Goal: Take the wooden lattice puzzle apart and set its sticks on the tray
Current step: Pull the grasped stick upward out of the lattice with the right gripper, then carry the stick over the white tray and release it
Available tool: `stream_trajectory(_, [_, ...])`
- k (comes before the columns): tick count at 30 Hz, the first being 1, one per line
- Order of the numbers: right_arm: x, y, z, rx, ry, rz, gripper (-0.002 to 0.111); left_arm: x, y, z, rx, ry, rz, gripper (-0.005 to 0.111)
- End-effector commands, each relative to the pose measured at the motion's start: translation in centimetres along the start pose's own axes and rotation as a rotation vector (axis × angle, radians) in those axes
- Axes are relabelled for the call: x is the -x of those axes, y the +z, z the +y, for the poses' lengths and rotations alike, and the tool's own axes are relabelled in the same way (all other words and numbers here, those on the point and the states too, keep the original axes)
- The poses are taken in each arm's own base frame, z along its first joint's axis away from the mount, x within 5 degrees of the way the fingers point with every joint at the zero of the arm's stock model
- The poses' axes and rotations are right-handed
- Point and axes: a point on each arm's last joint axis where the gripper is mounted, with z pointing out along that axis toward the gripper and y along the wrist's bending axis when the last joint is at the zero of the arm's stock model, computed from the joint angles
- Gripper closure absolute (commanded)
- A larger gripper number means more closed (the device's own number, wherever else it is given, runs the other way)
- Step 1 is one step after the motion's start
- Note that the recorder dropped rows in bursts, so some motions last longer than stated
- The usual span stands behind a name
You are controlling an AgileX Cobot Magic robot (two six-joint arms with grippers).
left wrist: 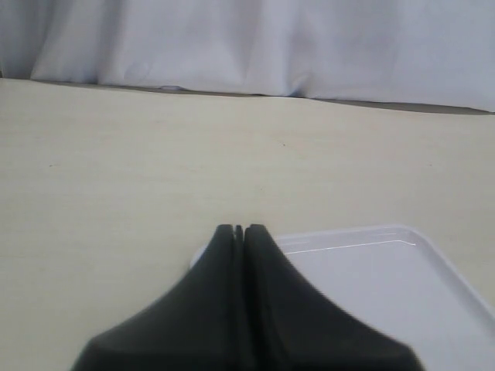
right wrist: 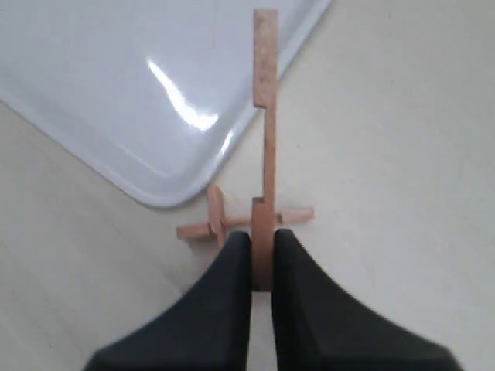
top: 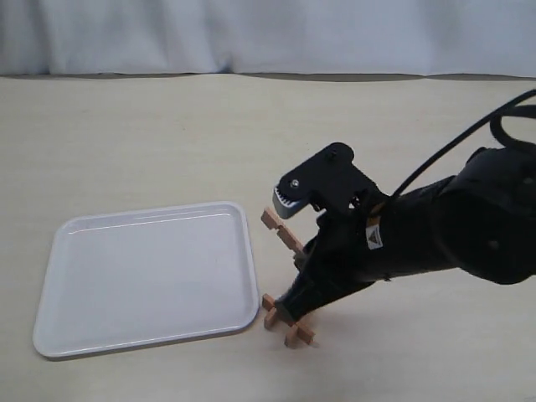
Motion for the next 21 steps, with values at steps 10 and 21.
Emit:
stream_trajectory(10, [5.9,7.2,3.3,0.084,0.065,-0.011,0.104,0.0,0.0,0.0,0.000,-0.004,-0.005,0.107])
stream_trajectory(21, [8.6,11.9,5.5,0.107,0.112,-0.020,0.071,0.0,0.0,0.0,0.000,-0.004,-0.005,0.107])
